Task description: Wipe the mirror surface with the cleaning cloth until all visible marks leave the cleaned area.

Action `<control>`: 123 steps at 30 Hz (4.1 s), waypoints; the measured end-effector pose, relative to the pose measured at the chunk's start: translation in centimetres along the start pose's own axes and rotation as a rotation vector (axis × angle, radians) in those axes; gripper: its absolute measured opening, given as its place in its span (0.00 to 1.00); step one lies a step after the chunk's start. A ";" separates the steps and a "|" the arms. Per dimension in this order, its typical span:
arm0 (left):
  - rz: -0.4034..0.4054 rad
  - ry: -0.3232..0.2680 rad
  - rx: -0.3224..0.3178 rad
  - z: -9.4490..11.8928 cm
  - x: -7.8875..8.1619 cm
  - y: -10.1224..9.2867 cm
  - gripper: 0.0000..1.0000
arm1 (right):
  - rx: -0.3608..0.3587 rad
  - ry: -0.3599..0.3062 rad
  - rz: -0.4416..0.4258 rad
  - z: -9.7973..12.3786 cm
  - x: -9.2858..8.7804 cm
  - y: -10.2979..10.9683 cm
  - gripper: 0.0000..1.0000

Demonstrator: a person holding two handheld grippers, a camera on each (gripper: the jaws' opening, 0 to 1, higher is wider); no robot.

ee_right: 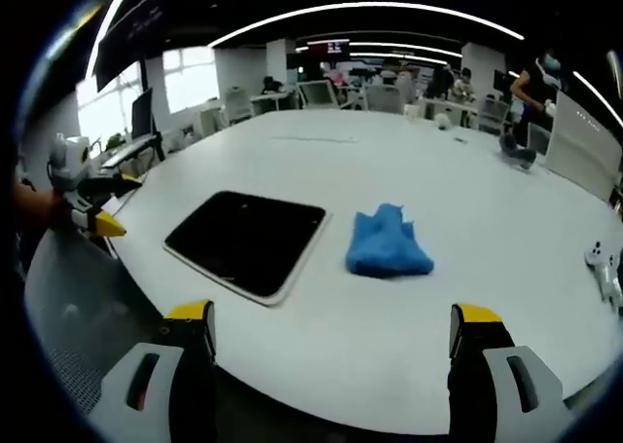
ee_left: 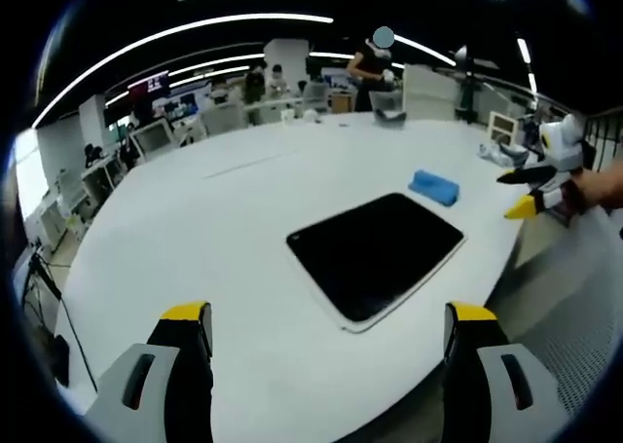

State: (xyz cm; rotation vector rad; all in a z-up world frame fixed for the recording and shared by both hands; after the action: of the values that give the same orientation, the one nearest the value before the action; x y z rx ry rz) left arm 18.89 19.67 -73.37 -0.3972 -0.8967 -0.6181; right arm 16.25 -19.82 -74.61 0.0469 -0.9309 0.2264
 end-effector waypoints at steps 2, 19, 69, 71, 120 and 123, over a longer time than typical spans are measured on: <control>0.003 0.012 0.001 -0.1 -0.1 0.0 1.00 | -0.003 0.000 -0.023 0.0 0.1 -0.2 1.00; 0.015 0.034 0.009 -0.2 -0.2 0.3 1.00 | -0.001 0.117 -0.109 0.0 6.1 -3.9 1.00; 0.034 0.016 0.017 -0.1 -0.3 0.6 0.99 | 0.143 0.611 0.179 -11.0 16.1 -6.8 0.67; 0.034 0.018 0.017 -0.1 -0.3 0.6 0.99 | 0.139 0.614 0.166 -11.2 15.3 -6.8 0.63; 0.010 0.046 -0.004 -0.4 -0.4 0.3 0.99 | 0.000 0.569 -0.018 -15.2 7.7 -5.2 0.03; 0.023 0.045 0.001 -0.4 -0.4 0.4 0.99 | -0.004 0.569 -0.031 -15.1 7.7 -5.2 0.03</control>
State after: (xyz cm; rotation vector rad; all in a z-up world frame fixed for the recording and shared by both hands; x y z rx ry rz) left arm 19.17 19.85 -73.90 -0.3908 -0.8479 -0.6031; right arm 33.73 -21.48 -77.23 -0.0074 -0.3635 0.1939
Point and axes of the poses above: the point that each gripper's makers call its tool centre point, and the gripper's own axes: z roughly backward along the fingers, y roughly to its left, x roughly out of its top, the point moved 10 cm from there along z, roughly backward along the fingers, and after that the axes turned 8 degrees about -x, right-handed, at the moved point
